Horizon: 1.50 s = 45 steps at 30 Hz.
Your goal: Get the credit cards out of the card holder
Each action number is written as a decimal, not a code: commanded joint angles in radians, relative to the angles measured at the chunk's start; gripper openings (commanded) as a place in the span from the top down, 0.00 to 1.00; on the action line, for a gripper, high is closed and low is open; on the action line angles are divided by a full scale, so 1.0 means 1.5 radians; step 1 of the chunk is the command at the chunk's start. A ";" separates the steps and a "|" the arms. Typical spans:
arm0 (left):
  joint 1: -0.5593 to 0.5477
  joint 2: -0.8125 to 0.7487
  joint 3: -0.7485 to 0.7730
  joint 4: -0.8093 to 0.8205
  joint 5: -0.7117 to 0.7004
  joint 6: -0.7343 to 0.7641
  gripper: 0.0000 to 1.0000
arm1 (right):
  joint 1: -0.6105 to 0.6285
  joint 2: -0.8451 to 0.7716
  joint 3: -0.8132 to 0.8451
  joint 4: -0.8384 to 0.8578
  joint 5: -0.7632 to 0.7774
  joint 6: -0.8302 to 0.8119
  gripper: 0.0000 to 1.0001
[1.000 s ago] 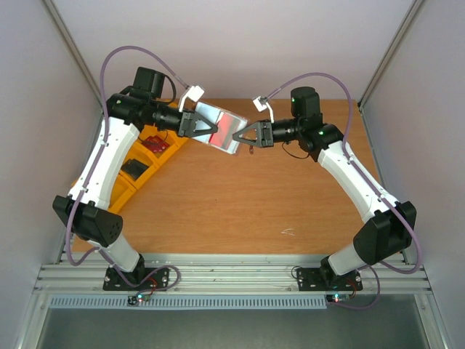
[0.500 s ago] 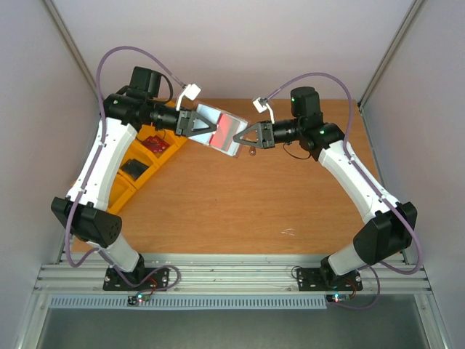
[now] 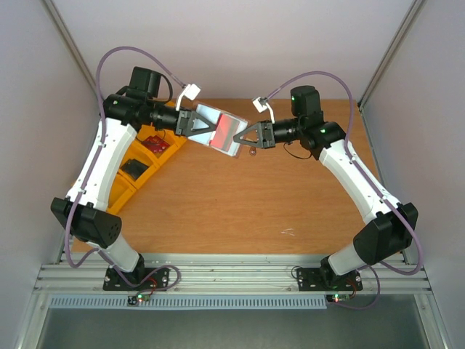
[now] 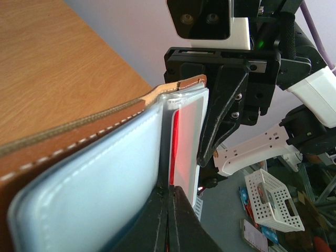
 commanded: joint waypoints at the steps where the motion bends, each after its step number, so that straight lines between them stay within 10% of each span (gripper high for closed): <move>1: 0.021 -0.018 -0.005 0.007 -0.036 0.010 1.00 | -0.004 -0.017 0.026 -0.012 -0.019 -0.023 0.99; 11: 0.004 -0.017 -0.024 0.033 -0.006 -0.009 1.00 | 0.001 -0.012 0.045 0.000 -0.025 -0.008 0.99; 18: -0.004 -0.016 -0.028 0.043 0.022 -0.019 0.76 | 0.001 -0.011 0.044 0.012 -0.037 -0.002 0.99; 26: -0.015 -0.017 -0.012 0.024 0.040 -0.011 1.00 | -0.003 -0.011 0.040 0.008 -0.026 -0.005 0.99; 37: 0.056 -0.044 -0.054 0.016 -0.389 -0.001 1.00 | -0.111 0.030 -0.015 -0.181 0.156 -0.004 0.99; 45: 0.059 -0.051 -0.100 0.050 -0.480 -0.079 1.00 | -0.070 0.155 -0.042 -0.278 0.082 -0.083 0.99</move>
